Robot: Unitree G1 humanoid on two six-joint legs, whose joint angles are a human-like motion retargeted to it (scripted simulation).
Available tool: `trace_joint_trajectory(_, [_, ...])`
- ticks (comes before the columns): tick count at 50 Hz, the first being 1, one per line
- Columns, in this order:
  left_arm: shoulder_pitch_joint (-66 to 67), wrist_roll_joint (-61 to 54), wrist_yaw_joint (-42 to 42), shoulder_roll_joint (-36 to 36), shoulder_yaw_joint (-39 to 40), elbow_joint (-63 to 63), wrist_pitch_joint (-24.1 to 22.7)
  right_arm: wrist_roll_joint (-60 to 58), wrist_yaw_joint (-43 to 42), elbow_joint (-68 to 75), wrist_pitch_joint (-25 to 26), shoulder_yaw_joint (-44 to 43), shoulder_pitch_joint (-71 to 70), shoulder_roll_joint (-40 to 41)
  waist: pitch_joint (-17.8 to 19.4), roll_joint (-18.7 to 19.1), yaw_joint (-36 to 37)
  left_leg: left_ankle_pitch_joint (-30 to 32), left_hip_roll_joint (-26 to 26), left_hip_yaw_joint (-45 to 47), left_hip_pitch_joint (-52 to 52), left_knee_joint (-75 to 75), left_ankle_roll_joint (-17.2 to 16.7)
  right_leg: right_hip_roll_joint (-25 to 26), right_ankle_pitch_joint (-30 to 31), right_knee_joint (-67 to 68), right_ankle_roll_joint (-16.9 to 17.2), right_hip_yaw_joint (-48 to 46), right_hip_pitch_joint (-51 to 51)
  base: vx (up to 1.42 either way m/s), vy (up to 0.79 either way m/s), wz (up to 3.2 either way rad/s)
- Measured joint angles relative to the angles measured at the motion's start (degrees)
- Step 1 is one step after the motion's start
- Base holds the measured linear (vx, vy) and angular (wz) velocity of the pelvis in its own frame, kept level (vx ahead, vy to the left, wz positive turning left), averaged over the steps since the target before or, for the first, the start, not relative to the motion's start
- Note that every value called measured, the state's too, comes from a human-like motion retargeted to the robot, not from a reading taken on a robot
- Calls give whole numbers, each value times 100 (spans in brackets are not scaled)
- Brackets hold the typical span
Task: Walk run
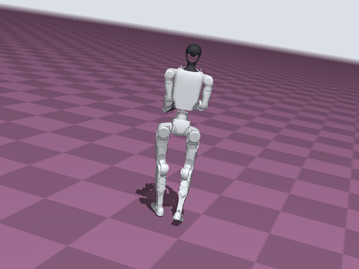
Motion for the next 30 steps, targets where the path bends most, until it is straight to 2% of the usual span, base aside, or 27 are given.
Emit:
trace_joint_trajectory(2, [-134,93,-159,40,7,47,11,134,11,33,18,21,-30,-17,79,-95,-42,-20,-168,-44,58,3,63,67,116,-312,301,45,77,3,9,33])
trace_joint_trajectory(7, [-349,229,-333,121,68,264,9,467,413,126,181,54,-33,-2,198,-157,118,-109,-252,44,235,-36,117,-66,81,-698,-15,-1223,487,10,6,-11])
trace_joint_trajectory(10, [-426,377,-329,193,110,378,-62,799,512,274,150,31,-46,-56,270,-150,161,-159,-257,41,349,-50,131,-85,284,-746,-254,-1651,626,15,2,-5])
trace_joint_trajectory(15, [-459,896,-97,283,100,425,-211,1167,303,438,-185,92,12,-180,387,0,224,-305,-99,94,460,-70,94,-264,892,-41,-368,-1359,337,13,4,-18])
trace_joint_trajectory(18, [-475,1227,17,384,169,566,-168,1191,273,450,-312,14,121,-222,457,119,140,-378,32,37,486,-65,63,-341,992,624,-601,-1054,-60,10,2,3])
trace_joint_trajectory(20, [-517,1391,182,421,334,745,-63,1192,256,444,-332,-66,216,-249,476,159,110,-414,92,41,485,-63,26,-333,667,851,-522,-962,-261,9,0,2])
trace_joint_trajectory(24, [-750,1645,630,467,884,1278,64,1143,148,449,-413,-260,408,-343,524,64,-123,-438,-14,-78,514,-80,-5,146,215,619,35,108,-710,10,-2,28])
trace_joint_trajectory(27, [-922,1808,808,568,1272,1749,65,993,18,442,-504,-403,534,-412,551,-45,-281,-498,-146,-131,588,-106,-19,257,103,85,264,430,-879,17,-6,23])
trace_joint_trajectory(30, [-1083,1994,915,749,1548,2210,68,709,-97,430,-556,-552,620,-426,598,-155,-444,-581,-296,-164,706,-139,-21,174,109,-480,332,415,-1031,21,-9,15])
